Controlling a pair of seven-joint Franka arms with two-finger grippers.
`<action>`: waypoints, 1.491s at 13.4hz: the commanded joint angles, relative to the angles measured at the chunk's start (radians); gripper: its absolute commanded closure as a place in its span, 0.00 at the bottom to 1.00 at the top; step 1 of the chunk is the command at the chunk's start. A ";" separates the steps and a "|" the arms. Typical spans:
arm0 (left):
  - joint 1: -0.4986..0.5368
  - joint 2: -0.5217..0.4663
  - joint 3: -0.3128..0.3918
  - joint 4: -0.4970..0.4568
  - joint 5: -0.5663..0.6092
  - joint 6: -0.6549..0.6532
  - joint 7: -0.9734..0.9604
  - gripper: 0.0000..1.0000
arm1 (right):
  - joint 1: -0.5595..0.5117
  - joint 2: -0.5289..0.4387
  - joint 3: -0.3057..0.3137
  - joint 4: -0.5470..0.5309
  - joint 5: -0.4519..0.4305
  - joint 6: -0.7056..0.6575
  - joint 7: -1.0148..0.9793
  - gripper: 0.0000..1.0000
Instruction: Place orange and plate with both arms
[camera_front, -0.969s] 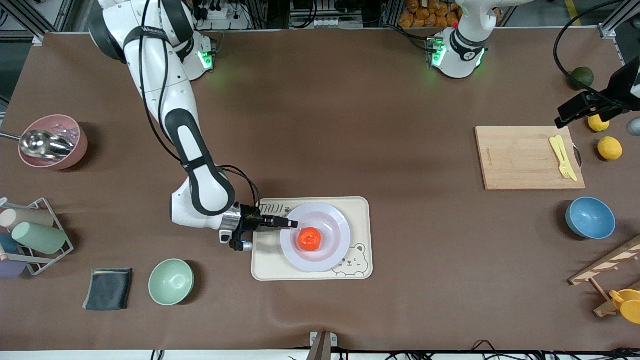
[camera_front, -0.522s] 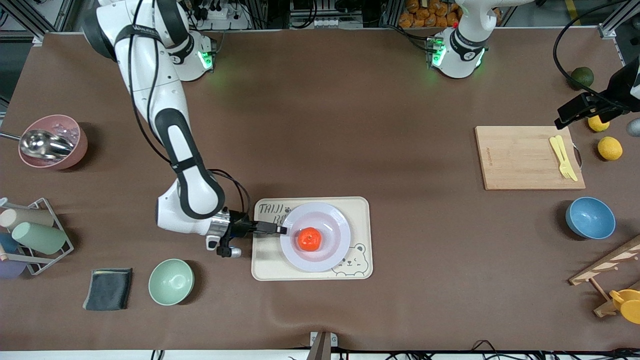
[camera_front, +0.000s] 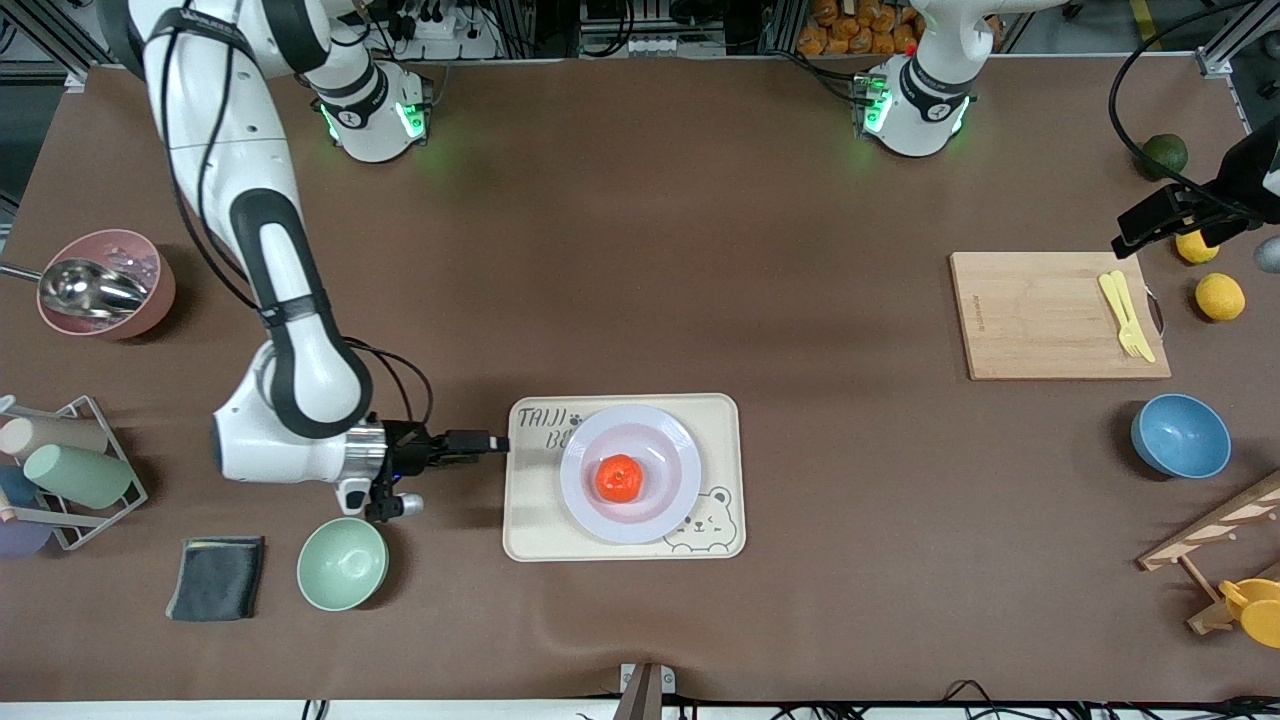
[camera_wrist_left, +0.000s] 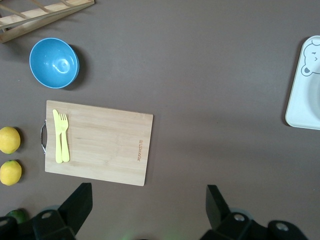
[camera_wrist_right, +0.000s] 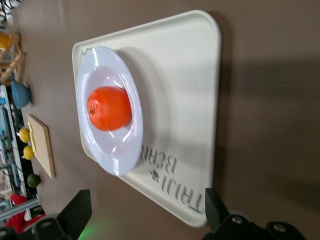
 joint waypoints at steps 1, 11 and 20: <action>0.002 -0.016 0.001 -0.009 0.015 0.006 0.025 0.00 | -0.032 -0.096 0.015 -0.038 -0.167 -0.063 0.001 0.00; -0.001 -0.019 -0.008 -0.006 0.016 0.002 0.009 0.00 | -0.111 -0.483 0.018 -0.040 -0.762 -0.494 0.112 0.00; -0.006 -0.024 -0.010 0.000 0.018 -0.017 0.024 0.00 | -0.103 -0.741 0.018 -0.056 -0.968 -0.506 0.488 0.00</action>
